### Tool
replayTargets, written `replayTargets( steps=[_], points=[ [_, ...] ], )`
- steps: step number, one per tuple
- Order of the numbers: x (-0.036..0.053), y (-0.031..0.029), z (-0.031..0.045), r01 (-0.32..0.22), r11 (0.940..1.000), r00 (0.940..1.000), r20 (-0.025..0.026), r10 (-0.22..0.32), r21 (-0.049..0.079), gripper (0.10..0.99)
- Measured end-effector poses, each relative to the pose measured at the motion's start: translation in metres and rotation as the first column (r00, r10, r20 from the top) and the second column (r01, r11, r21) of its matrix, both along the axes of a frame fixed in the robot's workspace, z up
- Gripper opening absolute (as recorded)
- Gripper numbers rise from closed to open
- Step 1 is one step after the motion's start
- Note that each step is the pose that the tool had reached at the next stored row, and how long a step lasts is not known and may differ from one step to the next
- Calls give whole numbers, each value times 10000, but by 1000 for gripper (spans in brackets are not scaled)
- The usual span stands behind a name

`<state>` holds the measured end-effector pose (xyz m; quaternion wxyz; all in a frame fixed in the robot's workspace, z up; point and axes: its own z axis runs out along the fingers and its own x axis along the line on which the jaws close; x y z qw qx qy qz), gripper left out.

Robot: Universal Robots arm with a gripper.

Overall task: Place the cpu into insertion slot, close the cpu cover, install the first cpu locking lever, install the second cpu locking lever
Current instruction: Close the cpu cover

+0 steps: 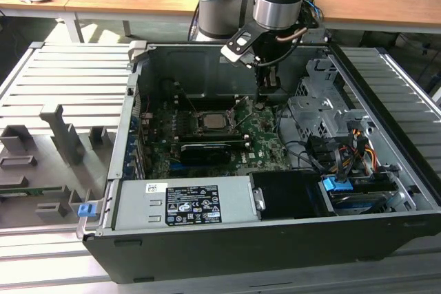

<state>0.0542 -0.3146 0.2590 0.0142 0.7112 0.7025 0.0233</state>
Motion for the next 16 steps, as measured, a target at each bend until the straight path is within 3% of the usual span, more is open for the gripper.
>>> replayTargets(
  steps=[9, 16],
  points=[
    [0, -63, -41, -21, 10000, 10000, -8, 21, -59, 106],
    [-81, -64, -47, -13, 10000, 10000, -8, 13, -61, 106]
  ],
)
